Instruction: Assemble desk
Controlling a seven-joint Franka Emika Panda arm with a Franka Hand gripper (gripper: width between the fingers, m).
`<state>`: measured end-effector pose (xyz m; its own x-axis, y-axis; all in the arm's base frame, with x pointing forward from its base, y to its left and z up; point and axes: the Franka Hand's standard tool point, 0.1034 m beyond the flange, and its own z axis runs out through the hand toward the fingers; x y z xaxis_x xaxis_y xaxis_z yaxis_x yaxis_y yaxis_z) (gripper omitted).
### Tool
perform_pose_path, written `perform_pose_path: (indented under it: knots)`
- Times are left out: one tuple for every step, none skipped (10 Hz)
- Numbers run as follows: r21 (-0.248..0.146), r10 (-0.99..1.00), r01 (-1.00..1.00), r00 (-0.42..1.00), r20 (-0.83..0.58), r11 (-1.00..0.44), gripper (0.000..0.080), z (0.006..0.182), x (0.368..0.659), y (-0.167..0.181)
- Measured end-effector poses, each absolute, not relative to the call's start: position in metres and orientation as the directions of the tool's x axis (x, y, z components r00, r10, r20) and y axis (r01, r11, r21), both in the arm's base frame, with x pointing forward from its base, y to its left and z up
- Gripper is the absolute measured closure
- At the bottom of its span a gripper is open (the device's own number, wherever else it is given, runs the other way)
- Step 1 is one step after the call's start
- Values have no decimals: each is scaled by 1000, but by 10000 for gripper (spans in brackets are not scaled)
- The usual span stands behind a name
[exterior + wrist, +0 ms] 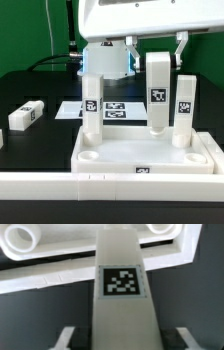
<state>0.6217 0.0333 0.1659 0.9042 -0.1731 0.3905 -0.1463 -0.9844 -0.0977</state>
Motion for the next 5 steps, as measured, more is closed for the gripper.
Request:
perform_pose_path:
  knots:
    - [-97,-178,-150,865,470,-984,509,167,621,40]
    - [-91,-160,-132,857,490,-987,509,161,614,54]
    - [-90,-147,-118,872,467,-989,509,157,610,63]
    - [-79,-129,-104,876,466,-991,509,149,609,67]
    - [-75,-128,-106,882,453,-992,509,143,607,66]
